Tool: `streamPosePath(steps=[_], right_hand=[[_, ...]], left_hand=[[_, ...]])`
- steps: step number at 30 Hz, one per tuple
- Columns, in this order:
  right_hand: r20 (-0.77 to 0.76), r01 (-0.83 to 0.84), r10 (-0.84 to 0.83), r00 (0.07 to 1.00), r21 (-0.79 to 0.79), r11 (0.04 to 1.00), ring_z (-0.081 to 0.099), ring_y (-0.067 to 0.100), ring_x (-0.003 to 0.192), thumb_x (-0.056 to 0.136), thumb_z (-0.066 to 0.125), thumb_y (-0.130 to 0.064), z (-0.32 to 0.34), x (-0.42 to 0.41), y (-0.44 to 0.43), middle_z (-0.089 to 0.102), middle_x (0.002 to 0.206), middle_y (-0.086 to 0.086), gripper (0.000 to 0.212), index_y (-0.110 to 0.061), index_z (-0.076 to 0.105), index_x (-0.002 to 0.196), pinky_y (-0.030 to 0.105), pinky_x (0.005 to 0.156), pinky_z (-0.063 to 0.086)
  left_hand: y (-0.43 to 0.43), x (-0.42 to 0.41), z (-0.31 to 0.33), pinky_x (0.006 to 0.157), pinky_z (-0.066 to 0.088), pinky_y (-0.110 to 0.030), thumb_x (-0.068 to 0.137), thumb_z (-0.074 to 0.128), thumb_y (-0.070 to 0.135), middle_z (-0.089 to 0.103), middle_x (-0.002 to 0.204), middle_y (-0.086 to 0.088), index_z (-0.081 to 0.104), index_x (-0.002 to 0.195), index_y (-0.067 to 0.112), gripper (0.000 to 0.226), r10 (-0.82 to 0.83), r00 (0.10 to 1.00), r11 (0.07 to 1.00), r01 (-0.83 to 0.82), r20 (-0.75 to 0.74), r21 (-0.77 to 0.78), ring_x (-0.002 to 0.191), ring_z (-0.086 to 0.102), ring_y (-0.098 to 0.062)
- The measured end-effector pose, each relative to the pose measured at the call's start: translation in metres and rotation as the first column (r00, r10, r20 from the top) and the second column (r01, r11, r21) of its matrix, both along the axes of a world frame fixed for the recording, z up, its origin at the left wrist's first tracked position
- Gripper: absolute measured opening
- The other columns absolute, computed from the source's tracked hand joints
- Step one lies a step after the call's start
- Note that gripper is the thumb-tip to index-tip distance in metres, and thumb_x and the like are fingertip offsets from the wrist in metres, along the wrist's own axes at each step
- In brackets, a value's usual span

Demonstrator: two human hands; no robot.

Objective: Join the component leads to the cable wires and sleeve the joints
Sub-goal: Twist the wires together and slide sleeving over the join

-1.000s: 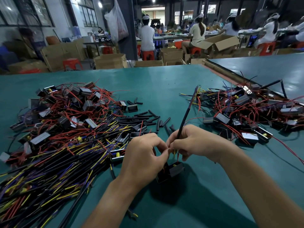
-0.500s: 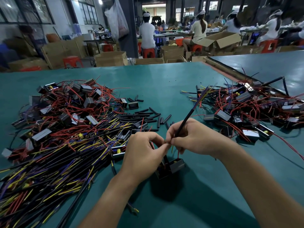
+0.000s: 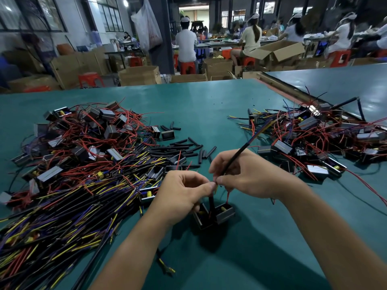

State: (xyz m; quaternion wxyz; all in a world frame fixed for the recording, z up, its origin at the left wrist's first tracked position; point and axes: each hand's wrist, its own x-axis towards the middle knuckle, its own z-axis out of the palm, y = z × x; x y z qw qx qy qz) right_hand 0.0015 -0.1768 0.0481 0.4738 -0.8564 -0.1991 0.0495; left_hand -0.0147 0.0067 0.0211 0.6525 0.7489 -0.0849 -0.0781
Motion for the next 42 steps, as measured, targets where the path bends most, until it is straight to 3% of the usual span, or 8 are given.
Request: streamPosePath(steps=[6, 14, 18, 23, 31, 33, 36, 42], right_hand=[[0.023, -0.026, 0.025, 0.999, 0.007, 1.0, 0.061, 0.028, 0.067, 0.088, 0.067, -0.001, 0.0033, -0.0012, 0.0011, 0.073, 0.085, 0.005, 0.02, -0.017, 0.061, 0.097, 0.049, 0.072, 0.054], [0.025, -0.013, 0.013, 1.0, 0.023, 1.0, 0.053, 0.019, 0.063, 0.09, 0.064, -0.002, 0.0026, -0.0012, 0.0022, 0.063, 0.069, 0.014, 0.006, -0.008, 0.063, 0.09, 0.05, 0.067, 0.05], [0.08, 0.0, 0.0, 0.997, -0.01, 1.0, 0.056, 0.018, 0.064, 0.089, 0.068, -0.008, 0.0047, 0.0001, 0.0013, 0.068, 0.076, 0.018, 0.003, -0.009, 0.068, 0.087, 0.048, 0.068, 0.051], [0.076, -0.023, 0.023, 0.997, -0.007, 1.0, 0.055, 0.015, 0.063, 0.088, 0.07, -0.009, 0.0038, -0.0006, 0.001, 0.067, 0.072, 0.014, 0.005, -0.011, 0.069, 0.083, 0.045, 0.065, 0.05], [0.003, -0.038, 0.038, 0.999, 0.034, 0.999, 0.056, 0.021, 0.063, 0.091, 0.064, -0.006, 0.0003, 0.0019, 0.0005, 0.067, 0.074, 0.023, 0.011, -0.012, 0.07, 0.084, 0.053, 0.067, 0.053], [-0.028, -0.03, 0.032, 0.999, 0.067, 0.997, 0.058, 0.019, 0.062, 0.092, 0.063, -0.005, -0.0004, 0.0023, 0.0002, 0.067, 0.071, 0.018, 0.01, -0.009, 0.07, 0.085, 0.048, 0.067, 0.055], [-0.056, -0.003, 0.009, 0.998, 0.108, 0.994, 0.058, 0.016, 0.058, 0.094, 0.062, -0.009, -0.0016, 0.0035, 0.0012, 0.066, 0.067, 0.008, 0.015, -0.001, 0.068, 0.083, 0.033, 0.062, 0.053], [-0.076, 0.021, -0.014, 0.997, 0.084, 0.996, 0.061, 0.015, 0.057, 0.095, 0.063, -0.017, -0.0014, 0.0047, 0.0017, 0.071, 0.066, 0.006, 0.019, -0.006, 0.07, 0.081, 0.03, 0.062, 0.054]], left_hand=[[0.0021, 0.0016, 0.0007, 0.039, 0.038, -0.018, 0.086, 0.07, 0.018, 0.069, 0.063, -0.002, 0.073, 0.072, 0.01, 0.017, 0.015, 1.0, 1.0, -0.015, -0.018, 0.004, 0.039, 0.044, -0.009], [0.0023, 0.0027, -0.0018, 0.04, 0.037, -0.018, 0.088, 0.067, 0.018, 0.07, 0.068, -0.006, 0.077, 0.074, 0.014, 0.018, -0.014, 0.999, 0.999, 0.012, -0.046, -0.042, 0.04, 0.046, -0.011], [0.0037, 0.0055, -0.0011, 0.04, 0.036, -0.017, 0.091, 0.064, 0.02, 0.071, 0.072, -0.007, 0.077, 0.076, 0.014, 0.021, -0.027, 0.995, 0.997, 0.02, -0.093, -0.073, 0.039, 0.046, -0.009], [0.002, 0.0038, -0.0027, 0.04, 0.037, -0.016, 0.088, 0.067, 0.018, 0.065, 0.062, -0.001, 0.074, 0.074, 0.011, 0.018, -0.064, 0.995, 0.996, 0.059, -0.081, -0.065, 0.04, 0.045, -0.008], [-0.0012, 0.0018, -0.0031, 0.042, 0.034, -0.023, 0.095, 0.059, 0.015, 0.048, 0.053, -0.001, 0.06, 0.069, 0.016, 0.026, -0.103, 0.983, 0.99, 0.087, 0.155, 0.112, 0.039, 0.043, -0.014], [-0.0005, 0.0022, -0.0048, 0.044, 0.034, -0.024, 0.096, 0.058, 0.019, 0.048, 0.052, 0.006, 0.062, 0.074, 0.019, 0.023, -0.113, 0.965, 0.98, 0.068, 0.238, 0.189, 0.042, 0.044, -0.014], [0.0003, 0.0006, -0.0059, 0.046, 0.031, -0.016, 0.095, 0.059, 0.022, 0.048, 0.048, 0.017, 0.067, 0.08, 0.019, 0.017, -0.155, 0.911, 0.949, 0.029, 0.383, 0.314, 0.042, 0.039, 0.001], [0.0012, -0.0011, -0.006, 0.045, 0.023, -0.021, 0.089, 0.069, 0.028, 0.044, 0.045, 0.014, 0.066, 0.07, 0.018, 0.022, -0.142, 0.901, 0.956, 0.019, 0.409, 0.292, 0.044, 0.03, -0.008]])
